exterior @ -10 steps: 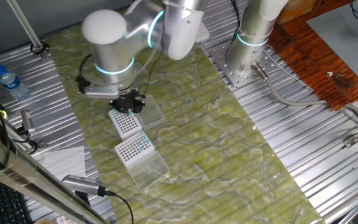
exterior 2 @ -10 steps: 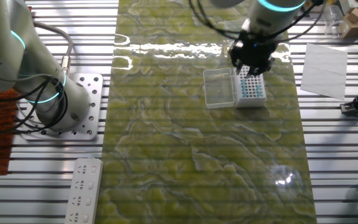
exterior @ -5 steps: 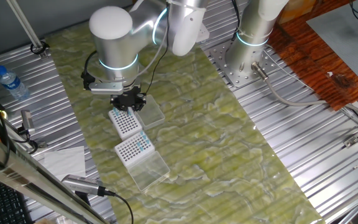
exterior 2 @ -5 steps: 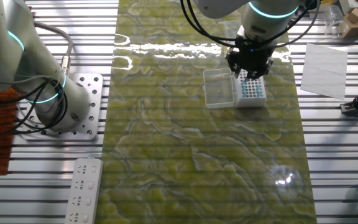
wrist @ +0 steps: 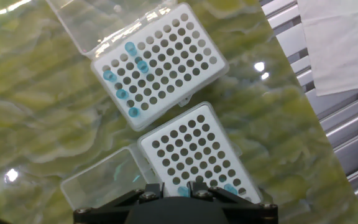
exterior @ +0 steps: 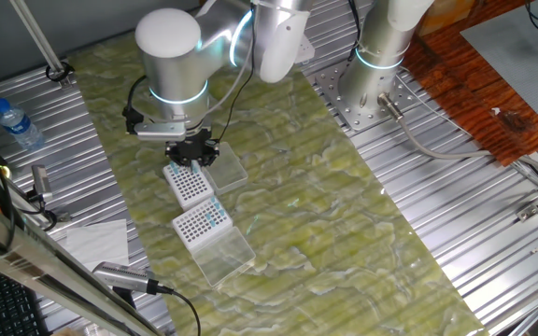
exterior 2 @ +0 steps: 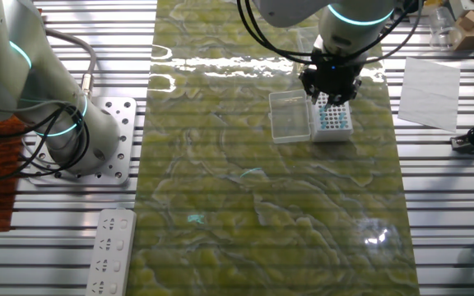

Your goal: Transfer all medium pipette tips from one holder to another

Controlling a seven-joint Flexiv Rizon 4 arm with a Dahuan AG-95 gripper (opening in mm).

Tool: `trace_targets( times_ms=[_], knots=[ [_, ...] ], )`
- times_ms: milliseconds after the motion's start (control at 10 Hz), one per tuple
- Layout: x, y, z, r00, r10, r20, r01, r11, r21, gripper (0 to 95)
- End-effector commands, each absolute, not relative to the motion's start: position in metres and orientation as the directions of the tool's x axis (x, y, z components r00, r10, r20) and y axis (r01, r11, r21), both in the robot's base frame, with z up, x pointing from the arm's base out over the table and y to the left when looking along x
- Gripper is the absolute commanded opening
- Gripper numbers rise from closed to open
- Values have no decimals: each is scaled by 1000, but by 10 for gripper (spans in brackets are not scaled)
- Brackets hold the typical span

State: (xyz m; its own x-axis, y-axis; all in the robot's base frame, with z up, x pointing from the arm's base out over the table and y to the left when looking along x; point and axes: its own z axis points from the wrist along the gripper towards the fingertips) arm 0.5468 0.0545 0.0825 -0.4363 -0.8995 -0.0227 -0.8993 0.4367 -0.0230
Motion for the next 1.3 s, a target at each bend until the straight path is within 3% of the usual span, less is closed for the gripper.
trace_targets(
  times_ms=[100,1000,1100,1300],
  knots=[
    [548,54,84,-434,-901,-21,-901,434,-22,190],
    [550,52,76,-421,-907,-27,-906,421,-34,190],
    [550,52,76,-422,-906,-27,-905,423,-34,0],
    [550,52,76,-423,-906,-25,-905,424,-34,0]
  ],
)
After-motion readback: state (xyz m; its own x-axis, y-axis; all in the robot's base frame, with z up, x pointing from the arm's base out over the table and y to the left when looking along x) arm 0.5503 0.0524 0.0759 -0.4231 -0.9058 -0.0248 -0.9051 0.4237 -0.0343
